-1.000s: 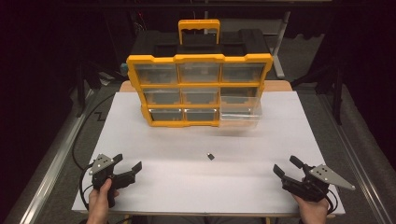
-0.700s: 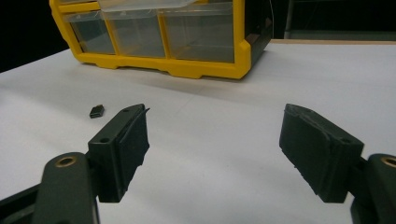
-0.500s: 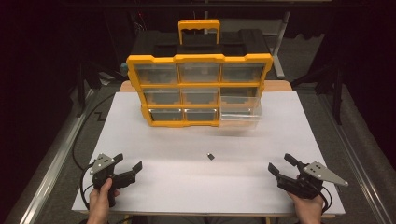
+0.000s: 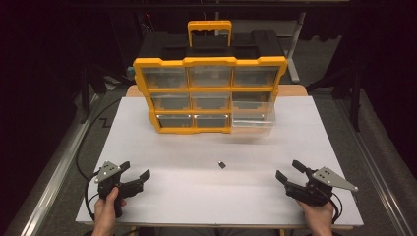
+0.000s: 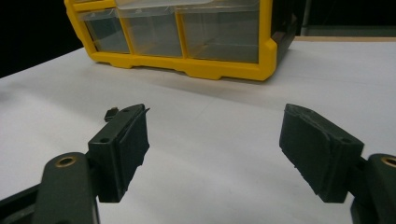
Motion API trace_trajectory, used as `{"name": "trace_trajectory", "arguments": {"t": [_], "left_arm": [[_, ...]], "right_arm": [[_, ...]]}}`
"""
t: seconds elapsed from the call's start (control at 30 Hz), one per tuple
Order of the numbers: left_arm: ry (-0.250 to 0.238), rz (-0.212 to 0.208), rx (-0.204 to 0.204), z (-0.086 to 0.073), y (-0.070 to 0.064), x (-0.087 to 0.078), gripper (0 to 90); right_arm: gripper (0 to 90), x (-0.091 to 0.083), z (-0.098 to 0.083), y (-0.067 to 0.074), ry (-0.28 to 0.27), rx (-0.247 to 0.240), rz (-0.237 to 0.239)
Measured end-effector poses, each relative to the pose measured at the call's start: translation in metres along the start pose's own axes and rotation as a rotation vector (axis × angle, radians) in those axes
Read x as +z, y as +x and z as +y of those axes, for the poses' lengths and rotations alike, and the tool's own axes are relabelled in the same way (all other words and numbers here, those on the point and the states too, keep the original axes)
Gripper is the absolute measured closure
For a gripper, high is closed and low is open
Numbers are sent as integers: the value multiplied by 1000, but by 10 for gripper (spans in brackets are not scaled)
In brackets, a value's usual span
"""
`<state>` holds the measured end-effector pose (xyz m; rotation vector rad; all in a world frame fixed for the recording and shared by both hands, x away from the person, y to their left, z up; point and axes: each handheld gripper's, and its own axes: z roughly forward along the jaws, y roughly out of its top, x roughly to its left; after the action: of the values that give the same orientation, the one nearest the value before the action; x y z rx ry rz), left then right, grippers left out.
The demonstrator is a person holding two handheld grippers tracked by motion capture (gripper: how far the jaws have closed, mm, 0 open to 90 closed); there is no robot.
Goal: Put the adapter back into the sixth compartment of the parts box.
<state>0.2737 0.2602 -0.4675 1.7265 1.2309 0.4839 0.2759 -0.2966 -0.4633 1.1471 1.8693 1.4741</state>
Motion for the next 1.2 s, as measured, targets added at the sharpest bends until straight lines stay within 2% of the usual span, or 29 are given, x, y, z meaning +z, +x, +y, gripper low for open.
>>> {"name": "trace_trajectory", "arguments": {"t": [0.4, 1.0, 1.2], "left_arm": [[4, -5, -7, 0, 0, 2, 154], [8, -13, -13, 0, -1, 4, 154], [14, -14, -10, 0, -1, 5, 154]], "right_arm": [[245, 12, 2, 6, 9, 5, 33], [252, 29, 5, 18, 17, -37, 64], [253, 34, 5, 18, 9, -32, 77]]}}
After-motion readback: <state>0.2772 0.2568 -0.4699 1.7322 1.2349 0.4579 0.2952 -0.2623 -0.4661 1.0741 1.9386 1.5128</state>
